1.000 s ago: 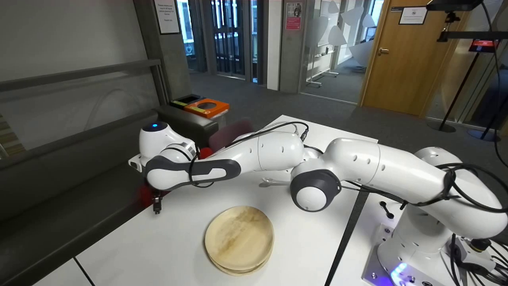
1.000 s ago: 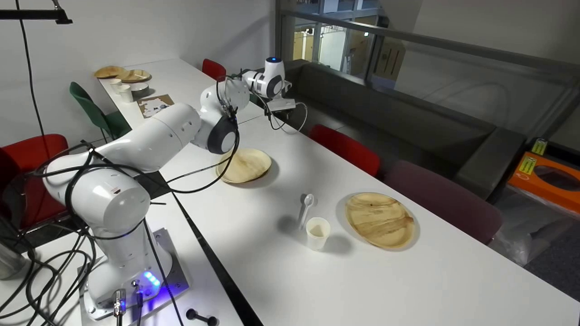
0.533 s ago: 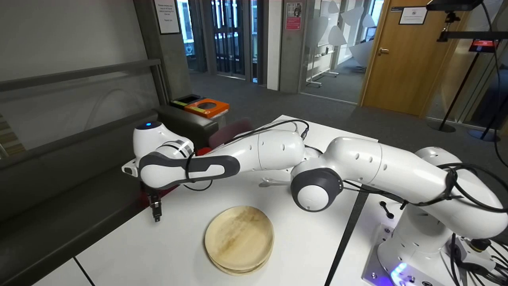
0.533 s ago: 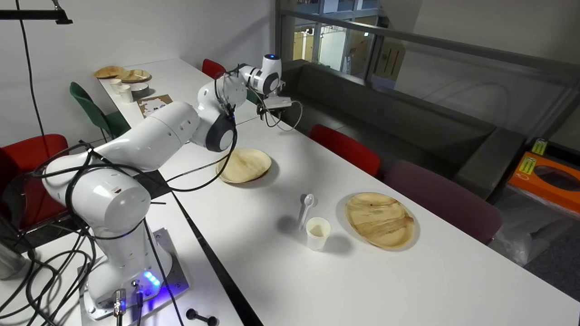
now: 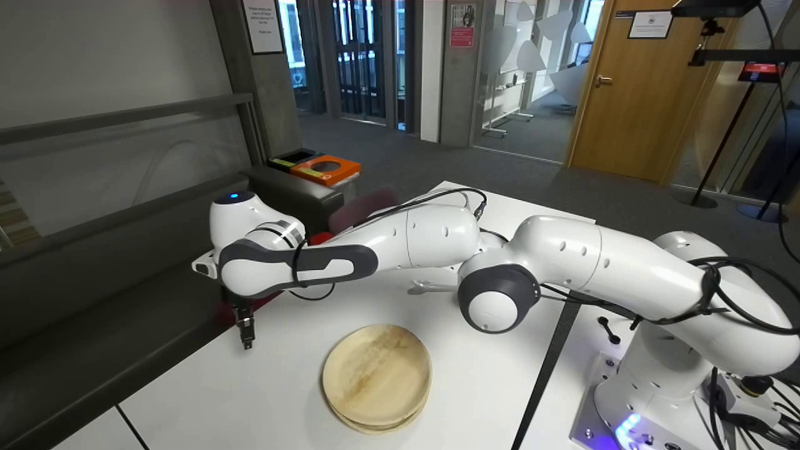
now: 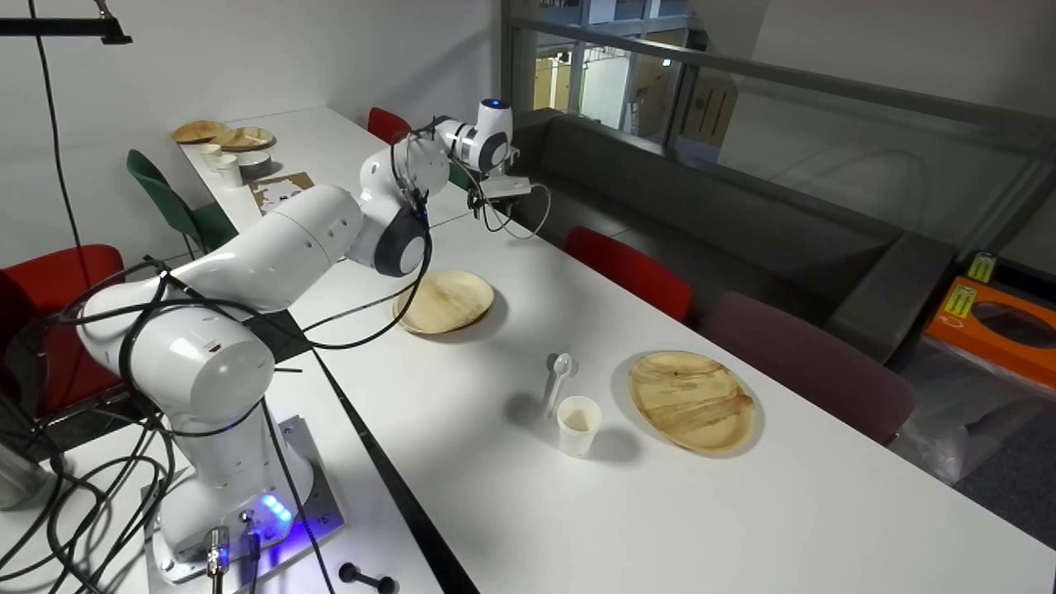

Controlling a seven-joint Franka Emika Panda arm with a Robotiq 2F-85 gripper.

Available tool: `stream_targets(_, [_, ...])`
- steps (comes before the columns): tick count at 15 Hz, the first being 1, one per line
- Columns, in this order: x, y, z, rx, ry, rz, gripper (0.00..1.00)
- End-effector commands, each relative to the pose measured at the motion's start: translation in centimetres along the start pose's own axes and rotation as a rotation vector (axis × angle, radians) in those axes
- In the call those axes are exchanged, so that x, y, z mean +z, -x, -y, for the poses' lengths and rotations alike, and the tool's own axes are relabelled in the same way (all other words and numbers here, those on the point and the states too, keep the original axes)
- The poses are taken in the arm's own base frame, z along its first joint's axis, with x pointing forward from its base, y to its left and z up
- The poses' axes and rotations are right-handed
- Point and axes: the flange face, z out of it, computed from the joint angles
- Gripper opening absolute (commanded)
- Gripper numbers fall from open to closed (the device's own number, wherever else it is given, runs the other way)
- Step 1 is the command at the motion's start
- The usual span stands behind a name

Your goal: Stack up the plates

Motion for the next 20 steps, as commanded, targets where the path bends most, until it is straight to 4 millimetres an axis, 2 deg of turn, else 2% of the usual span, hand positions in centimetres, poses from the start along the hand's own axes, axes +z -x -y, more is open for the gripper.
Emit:
stream_targets(1, [0.4, -0.1, 0.0, -0.003, 0.014, 0.003, 1.00])
stream_targets(7, [6.8, -1.4, 3.7, -0.146, -0.015, -0.017, 1.00])
stream_targets(10, [9.0, -2.4, 6.0, -0.241, -0.013, -0.016, 1.00])
stream_targets(16, [10.1, -5.0, 10.0, -0.365, -0.027, -0.033, 1.00])
stream_targets(20, [10.3, -6.3, 12.4, -0.373, -0.028, -0.017, 1.00])
